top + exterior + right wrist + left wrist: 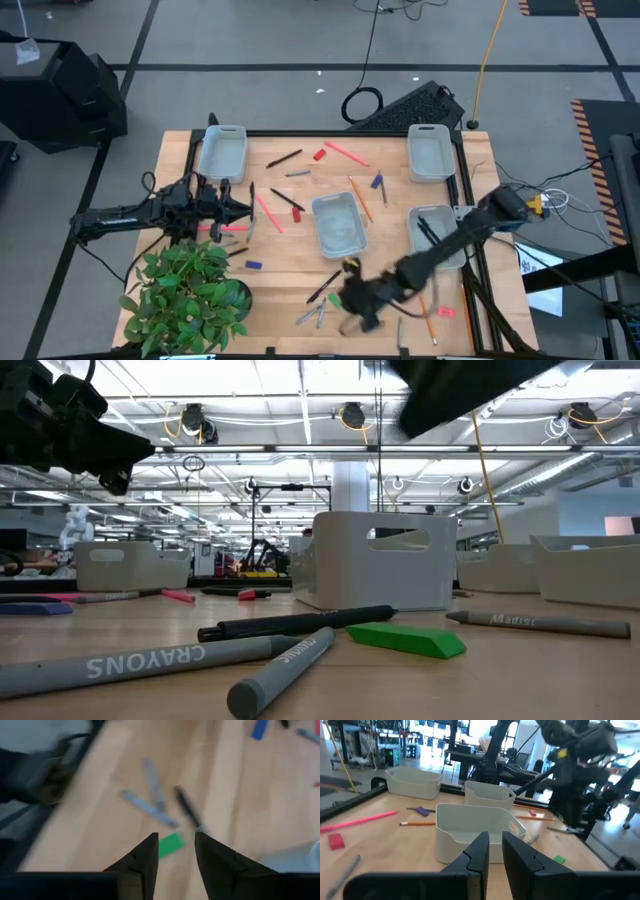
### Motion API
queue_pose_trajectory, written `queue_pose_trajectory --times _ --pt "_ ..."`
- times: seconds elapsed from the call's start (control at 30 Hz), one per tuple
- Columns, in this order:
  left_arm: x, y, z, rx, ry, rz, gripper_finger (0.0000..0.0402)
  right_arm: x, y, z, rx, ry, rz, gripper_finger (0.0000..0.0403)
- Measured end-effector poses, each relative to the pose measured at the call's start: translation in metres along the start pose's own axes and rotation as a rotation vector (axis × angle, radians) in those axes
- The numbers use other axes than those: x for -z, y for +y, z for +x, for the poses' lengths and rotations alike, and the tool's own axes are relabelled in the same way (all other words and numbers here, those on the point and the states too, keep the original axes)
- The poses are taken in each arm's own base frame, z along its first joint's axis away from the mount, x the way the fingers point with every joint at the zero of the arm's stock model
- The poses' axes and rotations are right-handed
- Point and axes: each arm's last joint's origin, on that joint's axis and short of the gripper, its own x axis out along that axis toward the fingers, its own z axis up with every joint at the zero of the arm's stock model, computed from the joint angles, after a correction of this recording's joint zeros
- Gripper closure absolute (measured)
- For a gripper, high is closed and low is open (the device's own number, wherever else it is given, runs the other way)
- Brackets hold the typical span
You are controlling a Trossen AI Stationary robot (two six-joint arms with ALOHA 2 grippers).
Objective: Sort crayons/erasers/pens/pencils in bins
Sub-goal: Put the black pen into the bottom right gray bin
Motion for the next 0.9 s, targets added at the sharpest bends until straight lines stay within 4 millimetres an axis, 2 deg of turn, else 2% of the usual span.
queue_pose_trajectory --times 0.17,0.27,0.47,0.6,0.7,0.8,0.9 --pt "0.0 0.0 0.0 0.0 0.0 -0.006 0.0346 -0.003 -0.039 0.016 -0.019 -0.005 -0.051 0.0257" --pt "0.0 0.0 0.0 0.0 -0.001 -0.004 0.0346 -0.004 -0.051 0.026 -0.03 -0.021 -0.098 0.0254" --pt "-0.002 0.0 0.0 -0.01 -0.022 -0.044 0.0346 -0.028 -0.043 0.046 -0.043 -0.056 -0.248 0.0254" --pt "-0.003 0.0 0.0 -0.01 -0.038 -0.062 0.0346 -0.041 -0.037 0.066 -0.122 0.005 -0.307 0.0254" --pt "-0.004 0.0 0.0 -0.012 -0.05 -0.059 0.0346 -0.048 -0.036 0.073 -0.137 0.097 -0.313 0.0254" --pt "-0.004 0.0 0.0 -0.016 -0.048 -0.053 0.0346 -0.048 -0.041 0.078 -0.167 0.202 -0.296 0.0254" --pt "-0.002 0.0 0.0 -0.021 -0.026 -0.057 0.0346 -0.034 -0.05 0.088 -0.211 0.311 -0.257 0.0256"
